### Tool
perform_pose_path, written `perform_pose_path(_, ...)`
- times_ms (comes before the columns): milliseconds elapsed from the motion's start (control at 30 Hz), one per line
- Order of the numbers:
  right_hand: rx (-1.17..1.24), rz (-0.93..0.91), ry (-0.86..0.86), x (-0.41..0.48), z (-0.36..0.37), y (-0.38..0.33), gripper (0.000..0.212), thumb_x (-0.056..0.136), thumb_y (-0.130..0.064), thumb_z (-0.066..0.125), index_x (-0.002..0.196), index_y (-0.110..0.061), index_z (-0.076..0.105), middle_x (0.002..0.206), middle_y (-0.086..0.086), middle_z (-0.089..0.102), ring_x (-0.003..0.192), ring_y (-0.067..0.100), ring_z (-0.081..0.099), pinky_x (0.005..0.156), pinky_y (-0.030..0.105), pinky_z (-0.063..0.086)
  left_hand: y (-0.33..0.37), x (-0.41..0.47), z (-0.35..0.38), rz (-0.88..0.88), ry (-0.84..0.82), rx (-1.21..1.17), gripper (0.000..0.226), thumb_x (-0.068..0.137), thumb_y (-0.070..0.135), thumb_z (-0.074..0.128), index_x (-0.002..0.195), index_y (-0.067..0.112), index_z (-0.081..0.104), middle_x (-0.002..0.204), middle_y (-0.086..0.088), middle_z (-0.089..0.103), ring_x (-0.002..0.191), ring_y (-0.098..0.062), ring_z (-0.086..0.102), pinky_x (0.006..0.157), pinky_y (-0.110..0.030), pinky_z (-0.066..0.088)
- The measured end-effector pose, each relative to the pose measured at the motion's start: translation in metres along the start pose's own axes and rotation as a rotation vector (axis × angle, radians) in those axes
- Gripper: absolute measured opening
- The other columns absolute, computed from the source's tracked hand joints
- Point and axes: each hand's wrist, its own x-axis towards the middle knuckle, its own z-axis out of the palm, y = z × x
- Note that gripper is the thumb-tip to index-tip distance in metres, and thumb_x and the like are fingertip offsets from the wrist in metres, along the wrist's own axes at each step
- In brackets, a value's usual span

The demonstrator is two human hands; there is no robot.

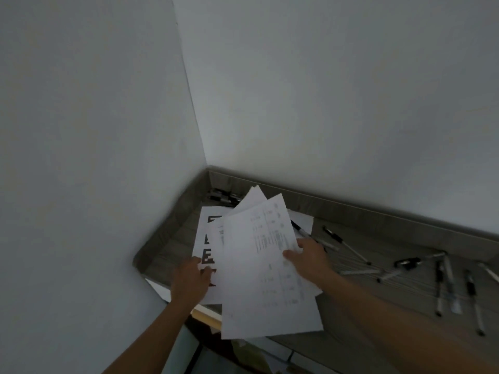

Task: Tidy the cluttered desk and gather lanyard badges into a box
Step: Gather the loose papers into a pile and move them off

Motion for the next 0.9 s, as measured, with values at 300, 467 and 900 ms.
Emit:
perform_pose_path(300, 0.567, 0.29, 0.096, 0.016, 0.027, -0.013, 0.052, 0.084, -0.003, 0.069, 0.131, -0.009, 0.046, 0.117, 0.015, 0.06, 0.097, 0.028, 0.063, 0.079, 0.04, 0.056, 0.022, 0.021, 0.007, -0.247, -0.127, -0.488, 0.052, 0.09, 0.018, 0.066, 0.136, 0.005, 0.047, 0.129, -0.011, 0.056, 0.109, -0.027, 0.057, 0.096, -0.039, 0.049)
perform_pose_path(467, 0.634, 0.383, -0.025, 0.022, 0.038, -0.013, 0.072, 0.081, -0.006, 0.075, 0.142, -0.004, 0.037, 0.133, 0.019, 0.055, 0.113, 0.033, 0.06, 0.094, 0.049, 0.052, 0.03, 0.031, -0.002, -0.477, -0.232, -0.781, 0.035, 0.083, 0.013, 0.074, 0.114, 0.0, 0.062, 0.106, -0.015, 0.066, 0.094, -0.03, 0.063, 0.076, -0.037, 0.054)
perform_pose_path(900, -0.227, -0.324, -0.163, 0.038, 0.021, 0.002, 0.027, 0.096, -0.007, 0.049, 0.103, -0.011, 0.074, 0.128, -0.002, 0.051, 0.117, 0.015, 0.044, 0.102, 0.031, 0.033, 0.023, 0.03, -0.008, -0.693, -0.379, -0.95, 0.023, 0.09, 0.014, 0.062, 0.11, 0.001, 0.061, 0.108, -0.019, 0.063, 0.096, -0.035, 0.058, 0.084, -0.045, 0.051)
